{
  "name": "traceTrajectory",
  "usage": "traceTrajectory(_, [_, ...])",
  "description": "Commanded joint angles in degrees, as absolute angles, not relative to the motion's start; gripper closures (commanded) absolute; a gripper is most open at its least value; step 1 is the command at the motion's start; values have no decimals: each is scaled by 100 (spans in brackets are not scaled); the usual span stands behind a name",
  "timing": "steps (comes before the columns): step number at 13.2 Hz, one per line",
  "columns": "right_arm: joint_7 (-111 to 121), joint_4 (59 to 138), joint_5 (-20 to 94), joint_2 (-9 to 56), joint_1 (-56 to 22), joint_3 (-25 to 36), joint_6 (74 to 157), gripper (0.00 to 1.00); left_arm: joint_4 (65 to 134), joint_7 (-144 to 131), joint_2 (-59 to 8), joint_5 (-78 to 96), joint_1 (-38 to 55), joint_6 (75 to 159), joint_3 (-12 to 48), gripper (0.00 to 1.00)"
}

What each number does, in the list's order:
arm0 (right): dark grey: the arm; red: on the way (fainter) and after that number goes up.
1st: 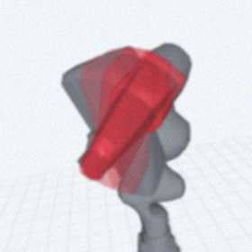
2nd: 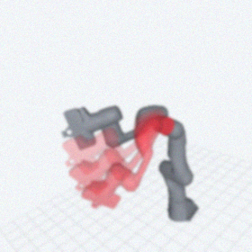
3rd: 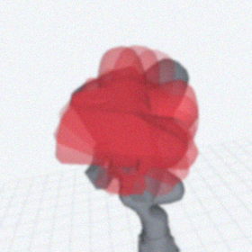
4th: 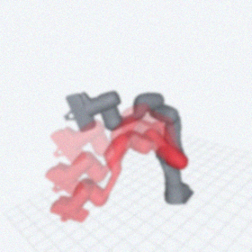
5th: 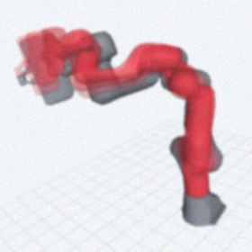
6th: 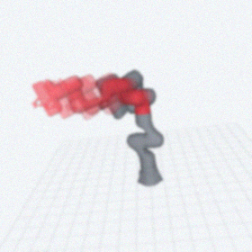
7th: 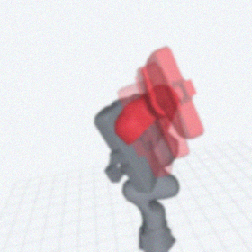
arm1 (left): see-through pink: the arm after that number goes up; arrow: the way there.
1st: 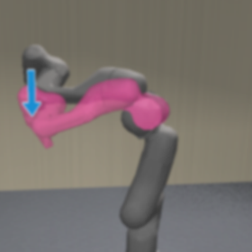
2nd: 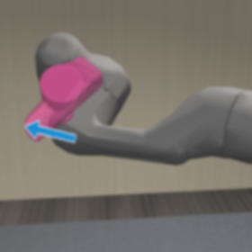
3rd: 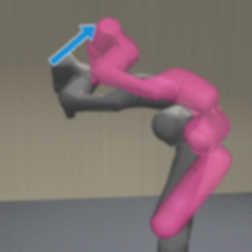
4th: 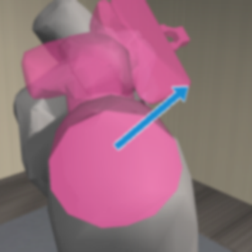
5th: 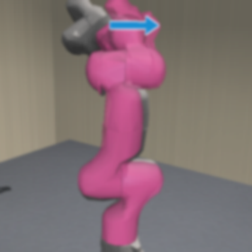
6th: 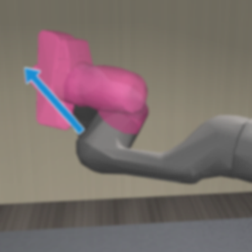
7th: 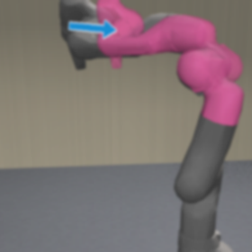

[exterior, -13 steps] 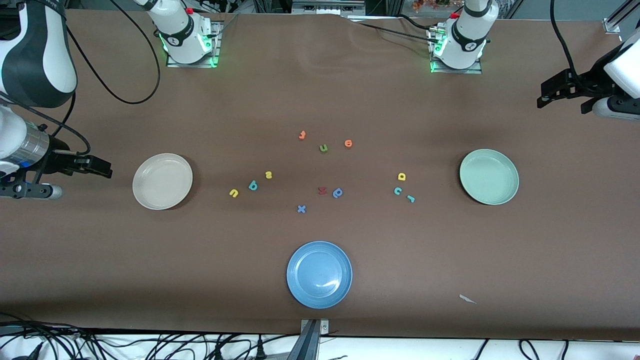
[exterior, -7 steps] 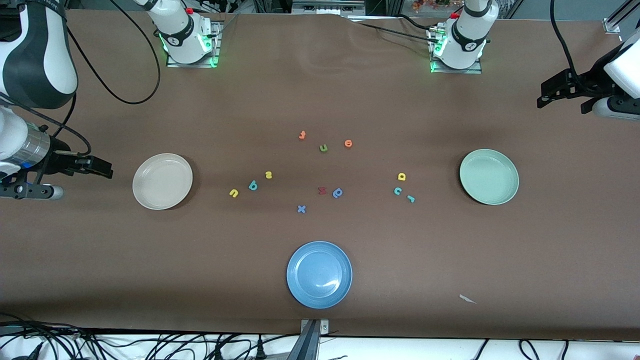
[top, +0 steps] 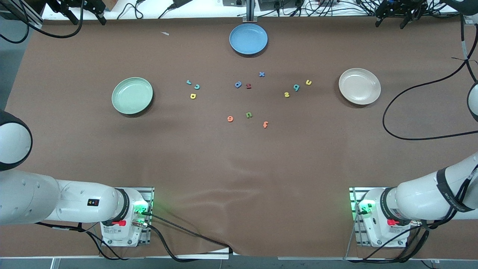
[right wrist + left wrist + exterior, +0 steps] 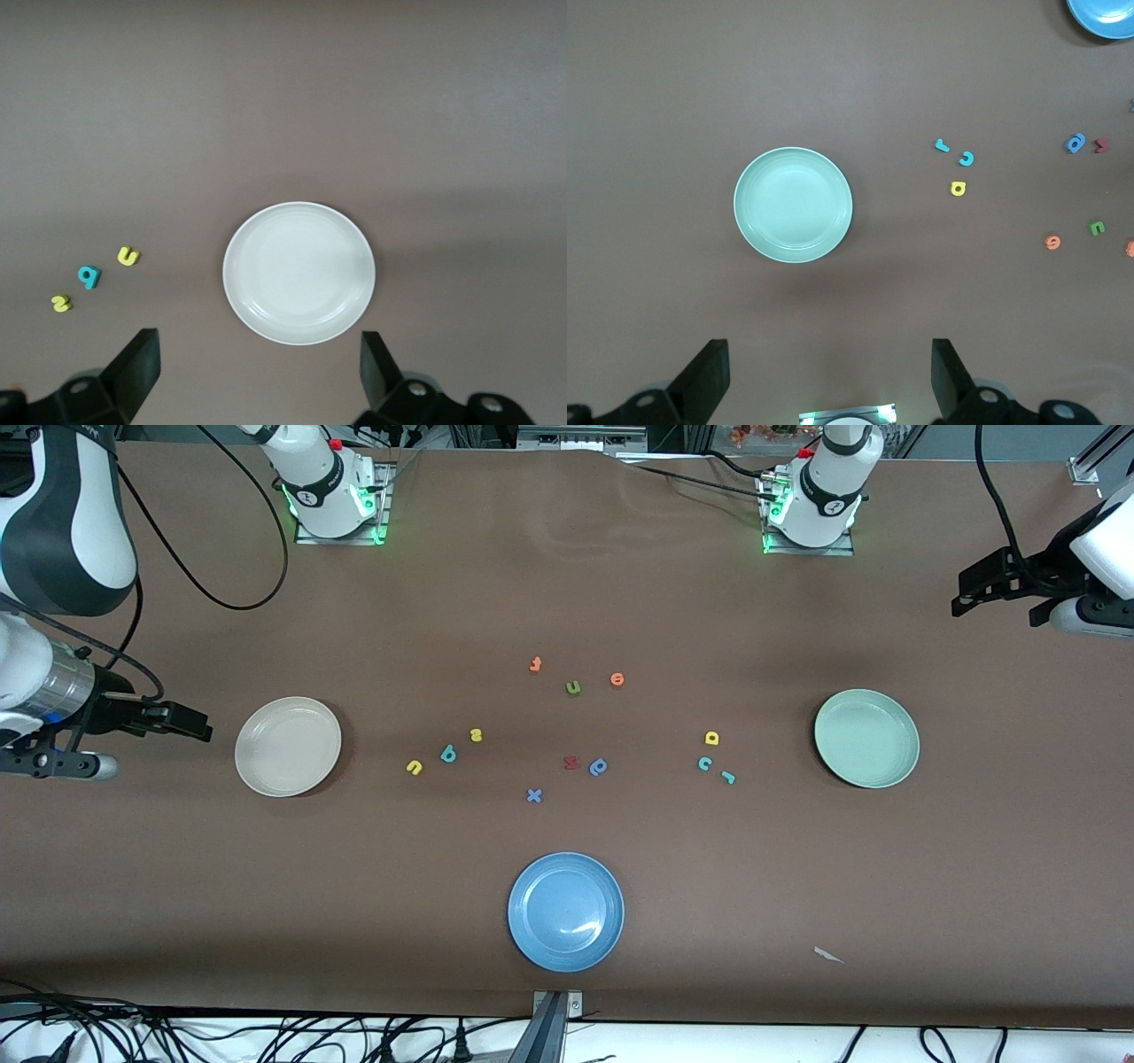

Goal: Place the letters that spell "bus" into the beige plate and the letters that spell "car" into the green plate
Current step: 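Reach the right gripper to the yellow u letter and grasp it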

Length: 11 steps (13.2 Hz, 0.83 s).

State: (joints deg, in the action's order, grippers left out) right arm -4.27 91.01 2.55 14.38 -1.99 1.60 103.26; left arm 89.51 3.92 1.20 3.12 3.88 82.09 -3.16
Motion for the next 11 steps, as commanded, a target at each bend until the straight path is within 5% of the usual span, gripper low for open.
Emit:
traceTrajectory(1, [-911, 8974, 352, 1573, -456, 158, 10510, 0, 8745, 378, 35, 440, 422, 8068, -378, 0])
traceTrajectory(11, [-2081, 8982, 299, 2916, -1502, 158, 11381, 0, 8745, 343, 35, 448, 439, 8068, -369, 0])
